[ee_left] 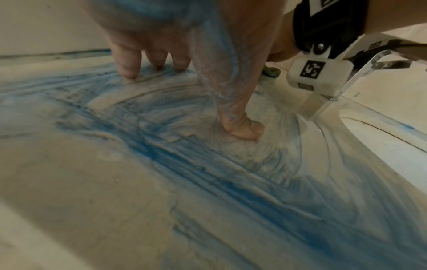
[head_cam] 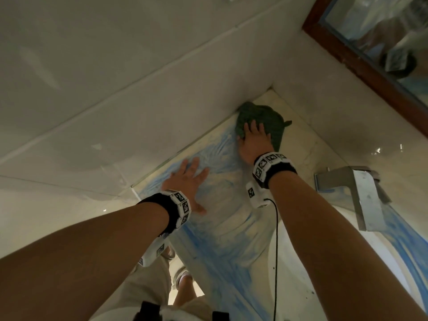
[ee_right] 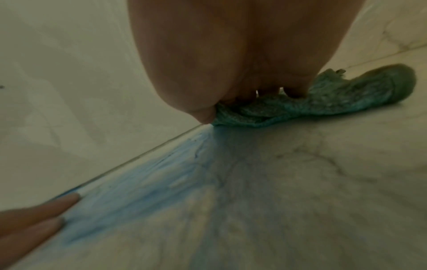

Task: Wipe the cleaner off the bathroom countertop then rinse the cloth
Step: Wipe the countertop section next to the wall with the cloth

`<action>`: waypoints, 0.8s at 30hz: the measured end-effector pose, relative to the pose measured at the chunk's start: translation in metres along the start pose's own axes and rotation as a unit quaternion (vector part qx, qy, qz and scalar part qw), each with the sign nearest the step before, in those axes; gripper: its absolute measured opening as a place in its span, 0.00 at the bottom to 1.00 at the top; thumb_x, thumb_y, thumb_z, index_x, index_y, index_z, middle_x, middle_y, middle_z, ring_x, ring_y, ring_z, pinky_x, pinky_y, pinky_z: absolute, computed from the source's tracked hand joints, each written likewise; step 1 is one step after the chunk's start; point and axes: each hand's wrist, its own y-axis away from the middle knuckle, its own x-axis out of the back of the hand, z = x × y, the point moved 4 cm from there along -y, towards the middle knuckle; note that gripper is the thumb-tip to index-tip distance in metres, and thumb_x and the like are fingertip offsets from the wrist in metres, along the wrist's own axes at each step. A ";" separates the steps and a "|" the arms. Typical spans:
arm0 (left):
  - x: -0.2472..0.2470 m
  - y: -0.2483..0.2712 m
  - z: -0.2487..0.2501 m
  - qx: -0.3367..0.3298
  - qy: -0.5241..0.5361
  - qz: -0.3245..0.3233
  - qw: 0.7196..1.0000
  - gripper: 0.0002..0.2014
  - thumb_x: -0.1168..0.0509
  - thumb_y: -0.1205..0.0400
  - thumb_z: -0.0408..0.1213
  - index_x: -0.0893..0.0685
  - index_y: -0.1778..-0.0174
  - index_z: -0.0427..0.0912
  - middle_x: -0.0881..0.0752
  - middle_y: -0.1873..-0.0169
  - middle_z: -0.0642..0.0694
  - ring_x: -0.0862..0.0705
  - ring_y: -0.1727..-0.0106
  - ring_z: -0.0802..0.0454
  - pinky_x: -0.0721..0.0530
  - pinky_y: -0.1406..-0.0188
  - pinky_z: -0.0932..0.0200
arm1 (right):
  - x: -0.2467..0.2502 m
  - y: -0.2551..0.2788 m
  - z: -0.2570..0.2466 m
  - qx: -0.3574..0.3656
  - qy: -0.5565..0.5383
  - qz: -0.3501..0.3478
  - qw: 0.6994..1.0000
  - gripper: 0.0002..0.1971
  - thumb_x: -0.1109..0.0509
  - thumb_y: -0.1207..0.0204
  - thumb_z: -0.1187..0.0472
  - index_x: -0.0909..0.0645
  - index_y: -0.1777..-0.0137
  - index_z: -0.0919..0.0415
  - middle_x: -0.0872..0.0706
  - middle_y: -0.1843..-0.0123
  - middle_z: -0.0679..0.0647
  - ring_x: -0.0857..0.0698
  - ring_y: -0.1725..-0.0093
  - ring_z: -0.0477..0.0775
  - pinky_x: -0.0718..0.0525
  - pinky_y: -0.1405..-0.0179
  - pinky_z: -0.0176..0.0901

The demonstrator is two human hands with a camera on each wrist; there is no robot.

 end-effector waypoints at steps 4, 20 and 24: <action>0.000 0.000 0.000 -0.002 0.005 0.009 1.000 0.61 0.28 0.31 0.67 0.67 0.16 0.57 0.74 0.18 0.48 0.70 0.17 0.43 0.53 0.19 0.36 | -0.015 0.033 -0.002 0.029 0.003 -0.016 0.999 0.30 0.54 0.12 0.46 0.53 0.13 0.57 0.56 0.12 0.56 0.56 0.14 0.61 0.52 0.17 0.63; -0.002 -0.001 -0.001 0.000 0.004 0.009 1.000 0.62 0.27 0.31 0.66 0.68 0.16 0.58 0.75 0.19 0.48 0.71 0.17 0.43 0.54 0.19 0.37 | -0.004 0.011 -0.006 0.005 -0.010 0.004 1.000 0.31 0.55 0.12 0.46 0.52 0.13 0.57 0.55 0.12 0.56 0.55 0.14 0.62 0.52 0.17 0.64; -0.001 -0.001 0.000 0.001 0.001 0.013 1.000 0.62 0.27 0.32 0.66 0.67 0.16 0.58 0.74 0.18 0.48 0.70 0.17 0.43 0.54 0.19 0.37 | 0.000 -0.002 -0.024 0.003 -0.005 -0.002 1.000 0.31 0.55 0.12 0.46 0.53 0.13 0.57 0.55 0.12 0.57 0.55 0.14 0.64 0.52 0.17 0.67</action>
